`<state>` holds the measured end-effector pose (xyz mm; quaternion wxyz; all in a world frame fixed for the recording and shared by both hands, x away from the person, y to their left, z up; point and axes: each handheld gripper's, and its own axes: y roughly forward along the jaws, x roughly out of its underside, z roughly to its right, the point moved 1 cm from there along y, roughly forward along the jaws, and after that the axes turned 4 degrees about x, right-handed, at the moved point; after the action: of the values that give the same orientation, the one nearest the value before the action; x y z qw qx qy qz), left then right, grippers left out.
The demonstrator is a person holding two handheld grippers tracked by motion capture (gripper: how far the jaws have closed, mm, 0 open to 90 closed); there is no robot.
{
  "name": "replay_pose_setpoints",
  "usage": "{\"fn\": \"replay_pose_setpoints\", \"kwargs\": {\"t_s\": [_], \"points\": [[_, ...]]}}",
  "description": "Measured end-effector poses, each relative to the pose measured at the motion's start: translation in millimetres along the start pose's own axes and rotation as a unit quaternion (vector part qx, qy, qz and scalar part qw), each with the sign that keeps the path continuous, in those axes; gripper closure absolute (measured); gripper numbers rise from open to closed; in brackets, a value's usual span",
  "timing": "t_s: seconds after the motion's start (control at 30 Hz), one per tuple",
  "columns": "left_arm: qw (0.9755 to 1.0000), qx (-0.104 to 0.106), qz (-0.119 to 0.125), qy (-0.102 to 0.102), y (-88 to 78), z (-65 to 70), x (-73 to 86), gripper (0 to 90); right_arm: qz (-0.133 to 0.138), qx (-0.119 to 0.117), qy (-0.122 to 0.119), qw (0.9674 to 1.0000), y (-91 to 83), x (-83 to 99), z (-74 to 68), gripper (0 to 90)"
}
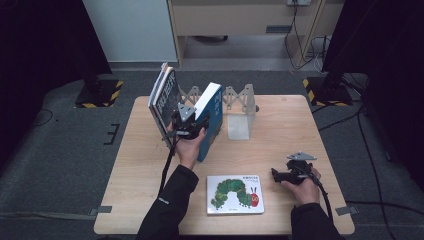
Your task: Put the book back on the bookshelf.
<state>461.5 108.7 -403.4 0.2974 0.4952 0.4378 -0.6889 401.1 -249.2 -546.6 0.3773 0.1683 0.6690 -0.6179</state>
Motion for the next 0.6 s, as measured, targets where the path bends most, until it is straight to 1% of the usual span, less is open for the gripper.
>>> {"fn": "replay_pose_setpoints", "kwargs": {"t_s": [0.2, 0.3, 0.37, 0.53, 0.6], "points": [[1.0000, 0.002, 0.007, 0.002, 6.5, 2.2, -0.8, 57.3, 0.000, 0.000, 0.000, 1.0000, 0.0, 0.0, 0.0, 3.8], [0.9998, -0.011, 0.016, 0.006, 11.6, 4.7, 0.1, 57.3, 0.000, 0.000, 0.000, 1.0000, 0.0, 0.0, 0.0, 3.8], [0.9996, -0.015, 0.020, 0.010, 14.5, 5.8, 0.8, 57.3, 0.000, 0.000, 0.000, 1.0000, 0.0, 0.0, 0.0, 3.8], [0.9997, -0.009, 0.020, 0.008, 14.5, 5.2, 1.7, 56.7, 0.000, 0.000, 0.000, 1.0000, 0.0, 0.0, 0.0, 3.7], [0.9998, -0.009, 0.017, 0.006, 9.6, 4.6, 5.1, 55.1, 0.000, 0.000, 0.000, 1.0000, 0.0, 0.0, 0.0, 3.7]]}}
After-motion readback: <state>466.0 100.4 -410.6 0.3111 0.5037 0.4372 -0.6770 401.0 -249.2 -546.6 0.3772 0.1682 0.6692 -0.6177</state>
